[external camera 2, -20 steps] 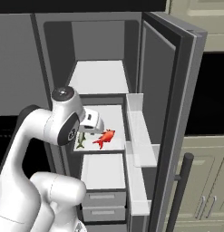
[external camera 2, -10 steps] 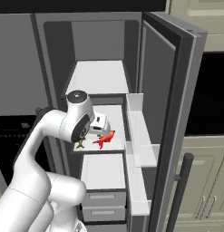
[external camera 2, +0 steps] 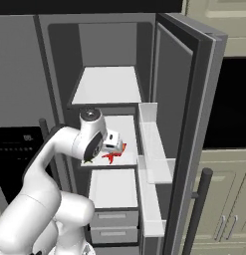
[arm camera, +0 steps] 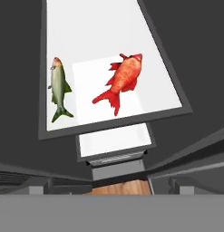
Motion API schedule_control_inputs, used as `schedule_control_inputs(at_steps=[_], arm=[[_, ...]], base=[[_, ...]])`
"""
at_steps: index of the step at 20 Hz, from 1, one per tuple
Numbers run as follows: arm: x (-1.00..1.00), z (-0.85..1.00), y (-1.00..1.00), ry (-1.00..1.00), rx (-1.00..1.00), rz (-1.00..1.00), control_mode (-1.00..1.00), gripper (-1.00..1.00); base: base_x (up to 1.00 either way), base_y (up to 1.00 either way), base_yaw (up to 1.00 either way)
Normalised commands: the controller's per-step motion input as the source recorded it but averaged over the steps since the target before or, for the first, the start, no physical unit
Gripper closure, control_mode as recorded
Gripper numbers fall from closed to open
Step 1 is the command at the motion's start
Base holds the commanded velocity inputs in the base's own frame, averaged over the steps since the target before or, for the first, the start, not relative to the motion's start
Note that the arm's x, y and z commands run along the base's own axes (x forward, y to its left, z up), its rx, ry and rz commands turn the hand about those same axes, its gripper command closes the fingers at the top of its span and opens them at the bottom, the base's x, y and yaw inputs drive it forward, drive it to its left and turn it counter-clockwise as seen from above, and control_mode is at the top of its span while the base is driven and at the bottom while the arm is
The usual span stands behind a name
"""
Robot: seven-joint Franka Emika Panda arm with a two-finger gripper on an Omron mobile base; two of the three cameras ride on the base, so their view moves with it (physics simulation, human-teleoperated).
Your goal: Gather the bell pepper and squash from the fridge and place them on a tray on the dining counter. Then gather the fishs from the fridge and place them on the other tray.
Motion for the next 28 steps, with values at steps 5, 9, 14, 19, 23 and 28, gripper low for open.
schedule_control_inputs(at_steps=[5, 9, 14, 19, 23, 28], arm=[[0.27, -0.24, 0.0, -0.01, 0.03, 0.0, -1.0, -1.0], [0.38, -0.14, 0.0, 0.0, 0.0, 0.0, -1.0, -1.0], [0.37, -0.24, 0.0, 0.0, 0.0, 0.0, -1.0, -1.0], [0.36, -0.28, 0.0, 0.0, 0.01, 0.0, -1.0, -1.0], [0.48, -0.31, 0.0, 0.01, 0.02, 0.0, -1.0, -1.0], [0.44, -0.33, 0.0, 0.04, 0.03, 0.0, -1.0, -1.0]], base=[[0.0, 0.0, 0.0], [0.0, 0.0, 0.0], [0.0, 0.0, 0.0], [0.0, 0.0, 0.0], [0.0, 0.0, 0.0], [0.0, 0.0, 0.0]])
